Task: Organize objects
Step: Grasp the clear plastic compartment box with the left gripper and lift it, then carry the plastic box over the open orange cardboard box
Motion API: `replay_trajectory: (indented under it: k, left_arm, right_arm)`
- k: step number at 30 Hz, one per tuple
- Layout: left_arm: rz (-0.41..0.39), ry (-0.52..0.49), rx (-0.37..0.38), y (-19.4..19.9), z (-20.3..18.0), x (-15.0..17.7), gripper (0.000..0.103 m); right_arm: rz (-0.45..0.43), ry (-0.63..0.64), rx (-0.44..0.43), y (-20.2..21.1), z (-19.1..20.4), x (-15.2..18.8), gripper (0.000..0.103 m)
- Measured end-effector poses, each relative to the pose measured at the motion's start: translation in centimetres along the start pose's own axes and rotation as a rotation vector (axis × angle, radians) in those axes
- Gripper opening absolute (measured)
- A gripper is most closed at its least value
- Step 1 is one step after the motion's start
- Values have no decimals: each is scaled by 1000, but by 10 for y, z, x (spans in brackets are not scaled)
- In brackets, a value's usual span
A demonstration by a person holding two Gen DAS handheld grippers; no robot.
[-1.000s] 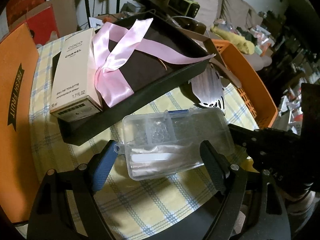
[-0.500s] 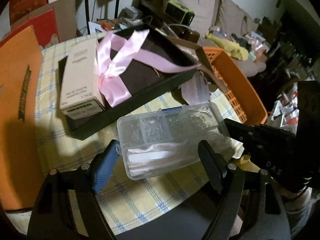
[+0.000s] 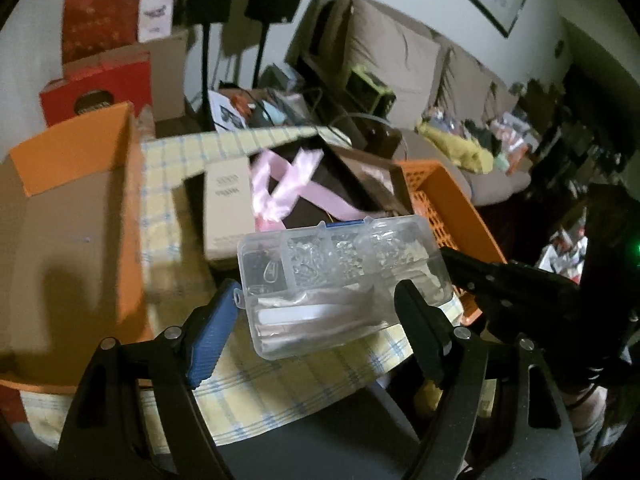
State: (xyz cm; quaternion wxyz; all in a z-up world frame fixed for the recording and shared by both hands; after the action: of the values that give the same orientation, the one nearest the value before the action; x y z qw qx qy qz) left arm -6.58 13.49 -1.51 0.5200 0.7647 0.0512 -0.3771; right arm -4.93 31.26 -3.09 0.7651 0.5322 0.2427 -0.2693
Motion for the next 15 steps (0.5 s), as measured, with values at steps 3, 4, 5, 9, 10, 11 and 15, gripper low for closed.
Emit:
replay_trajectory:
  k: [3, 4, 5, 9, 10, 11, 15]
  left_arm:
    - [-34, 15, -42, 18, 12, -3, 75]
    - [-44, 22, -57, 23, 16, -4, 70]
    - [-61, 39, -80, 30, 23, -5, 68]
    - [-99, 71, -106, 49, 43, -6, 66]
    - [-105, 78, -117, 53, 48, -6, 66]
    - [-112, 85, -129, 58, 54, -6, 66]
    - [-127, 131, -151, 73, 79, -3, 66]
  right_arm:
    - [-7, 29, -16, 1, 19, -9, 3]
    - [-7, 44, -20, 1, 27, -12, 3]
    - [-7, 55, -26, 1, 34, -14, 3]
    - [-20, 91, -57, -1, 62, -24, 3]
    - [-24, 102, -63, -2, 70, -26, 3]
    - [-26, 112, -68, -3, 77, -28, 3]
    - [-30, 147, -98, -10, 105, -37, 3]
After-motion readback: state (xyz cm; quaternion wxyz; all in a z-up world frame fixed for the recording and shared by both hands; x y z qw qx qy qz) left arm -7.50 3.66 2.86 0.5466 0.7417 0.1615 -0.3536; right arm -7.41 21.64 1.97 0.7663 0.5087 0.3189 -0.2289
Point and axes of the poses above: each gripper's, at about its wrist camera, not at the fingertips, and y roughly against the way its jaws point, z to its left, x to its underside, the point moved 2 cm from there along -y, roughly the way its jaws point, and after that the axes turned 10 degrees about -y, right-handed, at the moved point
